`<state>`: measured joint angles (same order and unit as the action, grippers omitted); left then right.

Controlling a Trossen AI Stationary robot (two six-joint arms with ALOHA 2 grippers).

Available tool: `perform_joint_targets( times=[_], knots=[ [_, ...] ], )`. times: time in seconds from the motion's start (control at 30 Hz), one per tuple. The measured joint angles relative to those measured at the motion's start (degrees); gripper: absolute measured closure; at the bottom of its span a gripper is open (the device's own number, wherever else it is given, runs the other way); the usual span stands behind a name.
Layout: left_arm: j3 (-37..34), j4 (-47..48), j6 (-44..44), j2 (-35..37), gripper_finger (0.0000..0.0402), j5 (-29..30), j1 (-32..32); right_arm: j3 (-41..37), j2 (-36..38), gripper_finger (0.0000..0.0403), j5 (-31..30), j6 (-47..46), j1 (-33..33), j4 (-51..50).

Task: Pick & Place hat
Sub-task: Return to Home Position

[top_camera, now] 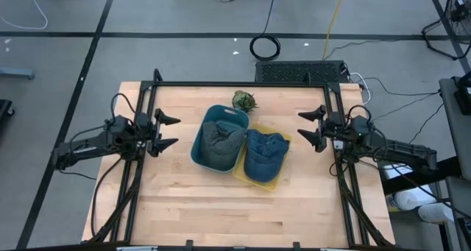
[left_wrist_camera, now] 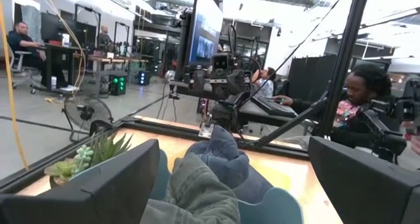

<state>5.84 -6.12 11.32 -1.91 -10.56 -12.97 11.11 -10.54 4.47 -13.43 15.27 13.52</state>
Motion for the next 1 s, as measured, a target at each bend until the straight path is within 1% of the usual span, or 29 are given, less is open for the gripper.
perform_joint_targets(
  times=[0.13, 0.3, 0.43, 0.57, 0.67, 0.73, 0.83, 0.93, 1.0],
  knots=[
    [-0.1, 0.6, -0.7, 0.2, 0.0005, 0.0, 0.0, 0.0, 0.8, 0.006, -0.1, 1.1, 0.0, -1.0],
    [-0.1, 1.7, -1.4, 0.2, 0.0005, 0.0, 0.1, 0.0, 2.0, 0.006, -0.2, 1.3, 0.0, -5.5],
    [-0.2, 3.5, -1.5, 0.2, 0.0005, 0.0, 1.2, -0.1, 3.6, 0.0058, -0.6, 2.7, 0.0, -7.0],
    [-2.0, -0.6, -1.3, 0.2, 0.0005, 0.0, 2.9, -3.3, 6.4, 0.0058, -2.3, 2.7, 0.0, -5.3],
    [-3.9, -5.3, -0.4, 0.2, 0.0004, 0.1, 3.9, -6.7, 8.3, 0.0058, -2.8, 2.1, 0.0, -0.5],
    [-4.6, -5.6, 0.2, 0.2, 0.0004, 0.1, 4.5, -8.3, 9.3, 0.0058, -2.8, 1.9, 0.0, 3.1],
    [-5.2, -5.2, 0.5, 0.2, 0.0005, 0.6, 5.1, -9.4, 9.9, 0.0058, -2.9, 1.9, 0.0, 2.5],
    [-5.2, -4.2, 0.7, 0.2, 0.0005, 3.2, 5.6, -10.1, 10.0, 0.0058, -3.2, 1.7, 0.0, 1.9],
    [-5.2, -2.6, 0.7, 0.2, 0.0004, 4.7, 5.8, -10.1, 9.9, 0.0057, -4.7, 1.2, 0.0, -1.0]
  ],
)
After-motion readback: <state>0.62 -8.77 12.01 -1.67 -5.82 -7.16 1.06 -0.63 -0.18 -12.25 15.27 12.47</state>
